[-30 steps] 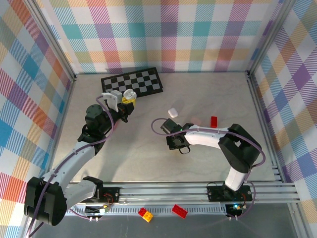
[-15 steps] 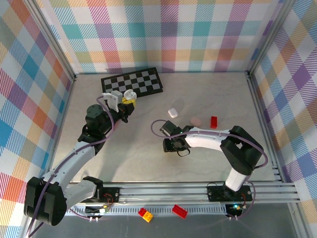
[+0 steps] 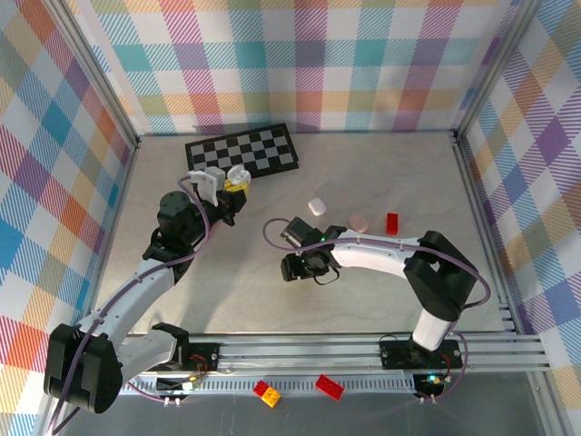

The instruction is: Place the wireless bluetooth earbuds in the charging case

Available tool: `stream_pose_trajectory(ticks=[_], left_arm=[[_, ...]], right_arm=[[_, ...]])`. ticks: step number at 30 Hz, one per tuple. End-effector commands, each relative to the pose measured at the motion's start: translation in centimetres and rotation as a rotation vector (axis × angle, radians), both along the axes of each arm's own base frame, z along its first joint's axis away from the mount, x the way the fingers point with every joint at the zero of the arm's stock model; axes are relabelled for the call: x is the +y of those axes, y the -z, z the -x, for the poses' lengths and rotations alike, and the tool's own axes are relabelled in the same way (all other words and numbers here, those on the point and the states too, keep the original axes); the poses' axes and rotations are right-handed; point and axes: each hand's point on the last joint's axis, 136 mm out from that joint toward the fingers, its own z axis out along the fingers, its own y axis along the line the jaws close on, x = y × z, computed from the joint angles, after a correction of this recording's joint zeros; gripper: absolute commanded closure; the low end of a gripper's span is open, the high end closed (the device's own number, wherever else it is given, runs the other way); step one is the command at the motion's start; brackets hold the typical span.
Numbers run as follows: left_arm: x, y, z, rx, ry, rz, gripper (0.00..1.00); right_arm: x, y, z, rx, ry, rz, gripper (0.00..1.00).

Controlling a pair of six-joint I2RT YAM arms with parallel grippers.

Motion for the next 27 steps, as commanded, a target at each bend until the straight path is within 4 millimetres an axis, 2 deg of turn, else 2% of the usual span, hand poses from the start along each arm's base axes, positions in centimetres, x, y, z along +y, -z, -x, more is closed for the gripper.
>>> stream_pose_trajectory(ticks=[1, 5, 9, 13, 18, 23, 27], left_arm=[[-0.2, -2.4, 0.3, -0.062, 0.006, 0.021, 1.0], [0.1, -2.6, 0.5, -0.064, -0.004, 0.022, 1.0], [0.4, -2.6, 0.9, -0.062, -0.012, 0.018, 1.0], [0.5, -2.6, 1.0, -0.064, -0.02, 0.014, 1.0], [0.5, -2.4, 0.8, -0.063, -0.023, 0.006, 1.0], [0.5, -2.3, 0.6, -0.067, -0.028, 0.001, 1.0], [1.0, -1.9, 0.0, -0.065, -0.065, -0.011, 1.0]], right_arm=[[1.1, -0.8, -0.9, -0.037, -0.103, 0.016, 0.42], [2.1, -0.1, -2.2, -0.027, -0.141, 0.015, 0.41], [1.9, 1.2, -2.9, 0.0, -0.151, 0.026, 0.4], [1.4, 2.4, -2.1, 0.053, -0.176, 0.051, 0.39], [0.7, 2.8, -0.2, 0.127, -0.158, 0.038, 0.37], [0.0, 2.3, 1.5, 0.173, -0.146, 0.032, 0.38], [0.2, 1.0, 2.2, 0.177, -0.162, 0.032, 0.41]])
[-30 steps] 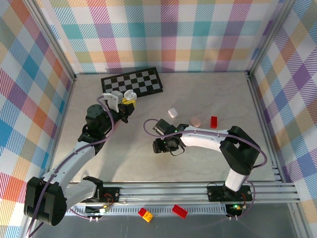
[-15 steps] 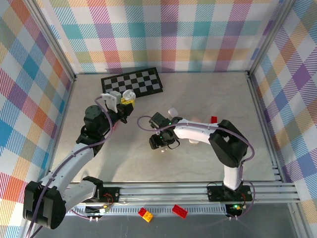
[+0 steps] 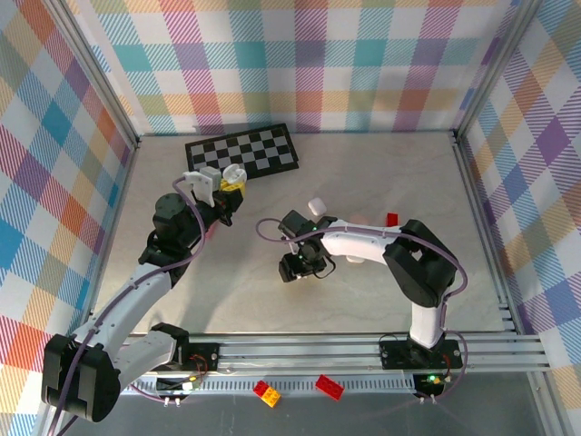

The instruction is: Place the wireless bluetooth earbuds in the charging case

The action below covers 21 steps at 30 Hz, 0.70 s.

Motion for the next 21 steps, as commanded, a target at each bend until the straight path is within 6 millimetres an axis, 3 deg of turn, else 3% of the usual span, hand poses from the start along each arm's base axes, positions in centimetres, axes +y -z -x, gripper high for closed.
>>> stream_pose_trajectory(ticks=[1, 11, 21], left_arm=[[0.5, -0.5, -0.8, -0.044, -0.048, -0.014, 1.0], [3.7, 1.8, -3.4, -0.068, -0.159, 0.025, 1.0], [4.5, 3.5, -2.7, -0.063, -0.186, -0.018, 1.0]], right_arm=[[-0.3, -1.5, 1.7, 0.042, -0.007, 0.003, 0.42], [-1.8, -2.9, -0.6, -0.015, 0.008, 0.204, 0.42], [-1.2, -1.6, -0.5, 0.149, 0.018, 0.294, 0.55]])
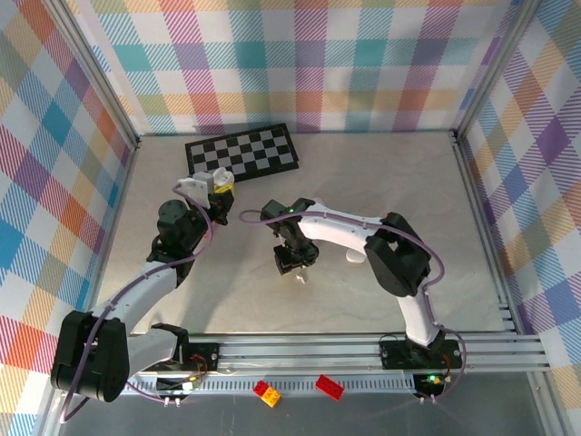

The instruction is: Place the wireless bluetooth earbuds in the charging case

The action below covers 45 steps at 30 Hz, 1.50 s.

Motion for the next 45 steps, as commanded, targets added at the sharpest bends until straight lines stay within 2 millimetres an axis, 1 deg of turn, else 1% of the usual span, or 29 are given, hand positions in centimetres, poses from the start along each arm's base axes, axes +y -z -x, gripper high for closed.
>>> stream_pose_trajectory(ticks=[1, 5, 7, 12, 17, 23, 31, 36, 39, 43, 45], left_arm=[[0.4, -0.8, 0.4, -0.058, -0.003, -0.02, 1.0], [0.3, 0.0, 0.5, -0.041, 0.0, -0.036, 1.0], [0.6, 0.2, 0.5, -0.04, -0.013, -0.034, 1.0], [0.2, 0.4, 0.4, -0.028, 0.008, -0.019, 1.0], [-0.1, 0.8, 0.5, -0.019, 0.025, -0.015, 1.0], [-0.3, 0.4, 0.5, -0.022, 0.039, -0.009, 1.0], [-0.6, -0.2, 1.0, -0.027, 0.058, -0.002, 1.0], [-1.0, -0.4, 1.2, -0.036, 0.071, -0.011, 1.0], [-1.6, -0.5, 1.3, -0.041, 0.085, -0.02, 1.0], [-2.4, -0.6, 1.6, -0.045, 0.106, -0.036, 1.0], [-2.8, -0.7, 1.7, -0.044, 0.116, -0.04, 1.0]], right_arm=[[-1.3, -0.4, 1.0, 0.09, 0.007, 0.061, 0.57], [-1.4, 0.1, 1.2, 0.138, 0.005, 0.075, 0.6], [-1.3, 0.3, 1.2, 0.152, 0.003, 0.08, 0.61], [-1.0, 0.8, 1.6, 0.184, 0.012, 0.076, 0.64], [-1.3, 1.4, 1.7, 0.191, 0.012, 0.093, 0.67], [-1.5, 2.6, 1.8, 0.205, 0.016, 0.108, 0.71], [-2.1, 3.3, 1.9, 0.195, 0.013, 0.129, 0.74], [-2.4, 3.6, 1.5, 0.166, 0.01, 0.135, 0.77], [-2.1, 3.0, 1.1, 0.132, 0.015, 0.106, 0.8], [-1.2, 1.2, 0.4, 0.068, 0.021, 0.014, 0.81], [-1.1, 0.5, -0.1, 0.039, 0.03, -0.021, 0.8]])
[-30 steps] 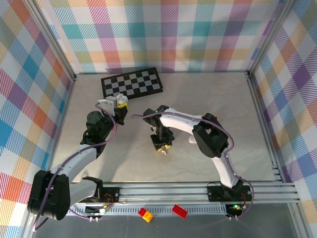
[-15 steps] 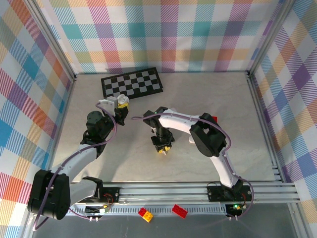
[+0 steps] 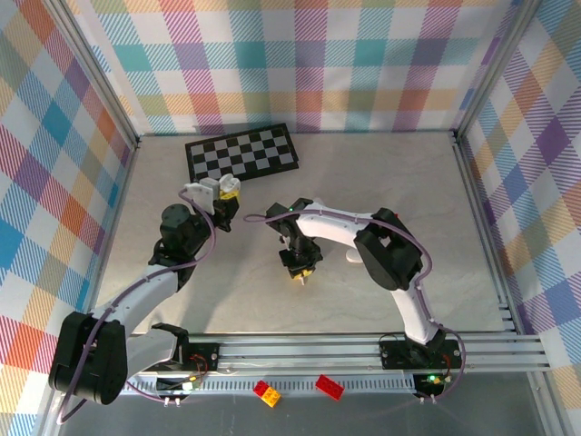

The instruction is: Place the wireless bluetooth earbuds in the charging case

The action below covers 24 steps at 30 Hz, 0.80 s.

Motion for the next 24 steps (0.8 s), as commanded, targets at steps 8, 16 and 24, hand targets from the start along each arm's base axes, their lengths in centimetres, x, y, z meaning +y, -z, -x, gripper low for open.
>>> stream_pose_trajectory(ticks=[8, 16, 24], left_arm=[[-2.7, -1.8, 1.1, -0.029, 0.1, -0.016, 1.0], [-6.2, -1.2, 3.7, 0.007, 0.316, -0.04, 1.0], [-9.9, -1.2, 5.7, 0.021, 0.504, -0.079, 1.0]], right_arm=[[0.2, -6.6, -3.8, -0.325, 0.029, -0.212, 0.78], [-1.5, -13.5, -6.7, -0.655, 0.029, -0.378, 0.8], [-2.7, -21.6, -6.6, -0.881, -0.007, -0.581, 0.8]])
